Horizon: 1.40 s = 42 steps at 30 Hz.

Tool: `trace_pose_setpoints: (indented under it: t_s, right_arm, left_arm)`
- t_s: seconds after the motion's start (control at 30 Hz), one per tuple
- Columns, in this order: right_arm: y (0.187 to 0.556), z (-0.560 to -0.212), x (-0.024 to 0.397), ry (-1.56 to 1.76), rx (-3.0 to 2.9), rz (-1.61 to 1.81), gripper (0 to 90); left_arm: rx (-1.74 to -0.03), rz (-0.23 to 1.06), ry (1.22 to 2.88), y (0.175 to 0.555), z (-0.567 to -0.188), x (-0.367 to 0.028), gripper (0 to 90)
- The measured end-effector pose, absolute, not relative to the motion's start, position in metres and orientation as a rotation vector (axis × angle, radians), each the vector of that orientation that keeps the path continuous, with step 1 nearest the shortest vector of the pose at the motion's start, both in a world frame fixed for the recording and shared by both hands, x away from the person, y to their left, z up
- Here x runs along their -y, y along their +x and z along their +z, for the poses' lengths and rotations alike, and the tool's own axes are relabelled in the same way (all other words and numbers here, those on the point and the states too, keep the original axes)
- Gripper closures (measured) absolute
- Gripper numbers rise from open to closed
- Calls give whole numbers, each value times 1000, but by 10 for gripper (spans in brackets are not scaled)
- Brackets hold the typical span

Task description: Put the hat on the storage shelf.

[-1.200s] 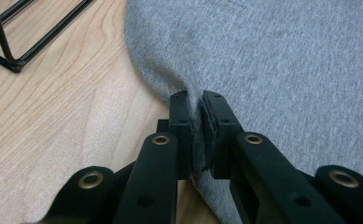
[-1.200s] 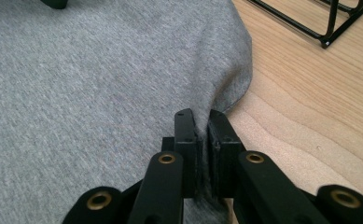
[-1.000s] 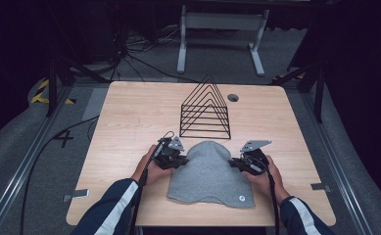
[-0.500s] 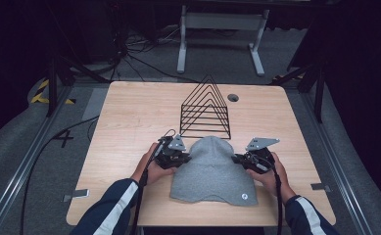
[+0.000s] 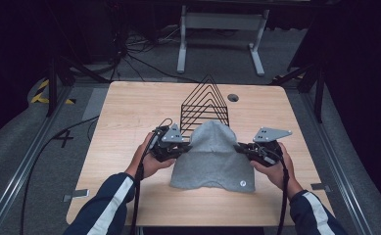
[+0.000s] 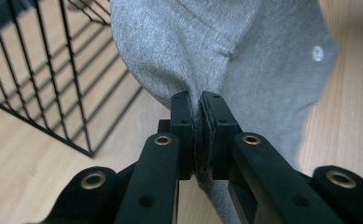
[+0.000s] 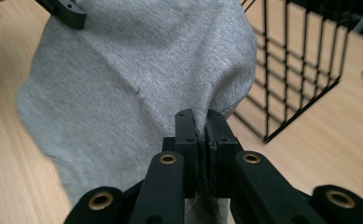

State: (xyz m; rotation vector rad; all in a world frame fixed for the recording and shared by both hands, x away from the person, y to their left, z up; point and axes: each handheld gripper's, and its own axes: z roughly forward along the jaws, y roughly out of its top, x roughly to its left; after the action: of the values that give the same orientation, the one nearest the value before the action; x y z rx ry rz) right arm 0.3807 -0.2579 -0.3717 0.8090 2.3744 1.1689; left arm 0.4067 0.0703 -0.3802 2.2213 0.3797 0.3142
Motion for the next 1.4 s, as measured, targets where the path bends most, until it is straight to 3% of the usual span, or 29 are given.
trace_pose_setpoints:
  t_s: [0.8,1.03,1.4]
  right_arm:
    - [416,-219,257,682,-2080,1280,859]
    - [437,-198,252,694,-2034,1315,859]
    - [468,-182,241,712,-2010,1289,859]
  left_arm:
    - [-352,517,2049,446,-230,-75,844]
    - [-395,547,2014,470,-204,-81,844]
    - [-447,573,2000,502,-194,-80,844]
